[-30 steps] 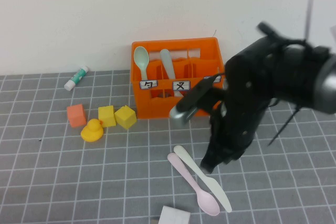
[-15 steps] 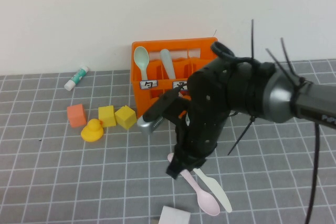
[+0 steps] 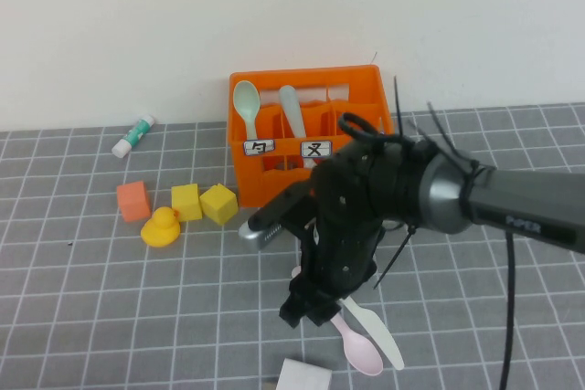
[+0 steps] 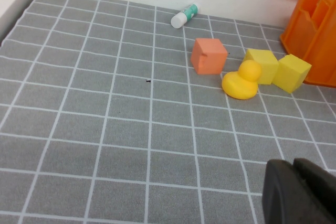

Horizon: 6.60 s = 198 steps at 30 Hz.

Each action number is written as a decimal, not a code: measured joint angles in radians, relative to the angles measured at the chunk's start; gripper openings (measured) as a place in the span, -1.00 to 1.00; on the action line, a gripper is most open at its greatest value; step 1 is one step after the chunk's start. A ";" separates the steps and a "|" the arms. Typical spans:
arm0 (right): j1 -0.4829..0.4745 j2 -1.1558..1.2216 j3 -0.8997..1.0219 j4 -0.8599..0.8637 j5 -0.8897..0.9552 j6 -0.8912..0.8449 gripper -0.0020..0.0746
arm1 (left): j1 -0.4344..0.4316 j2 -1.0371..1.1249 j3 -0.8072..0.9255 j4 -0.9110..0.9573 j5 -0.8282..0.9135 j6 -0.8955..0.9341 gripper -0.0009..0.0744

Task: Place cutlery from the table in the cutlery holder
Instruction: Pick up the spoon, then place the spoon on the box, then pick up the knife, then place the knife on the box

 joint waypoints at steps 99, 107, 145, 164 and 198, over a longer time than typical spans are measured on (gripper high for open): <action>-0.072 -0.240 -0.027 -0.043 -0.025 -0.155 -0.20 | 0.000 0.000 0.000 0.000 0.000 -0.004 -0.98; -0.072 -0.110 -0.029 -0.034 0.131 -0.155 -0.16 | 0.000 0.000 0.000 0.000 0.000 -0.004 -0.98; -0.048 0.076 -0.046 -0.012 -0.085 -0.070 -0.57 | 0.000 0.000 0.000 0.000 0.000 -0.001 -0.98; -0.022 -0.530 0.768 0.268 -1.487 -0.014 -0.57 | 0.000 0.000 0.000 0.000 0.000 -0.003 -0.98; -0.209 -0.115 0.405 0.288 -1.750 -0.174 -0.45 | 0.000 0.000 0.000 0.000 0.000 0.000 -0.98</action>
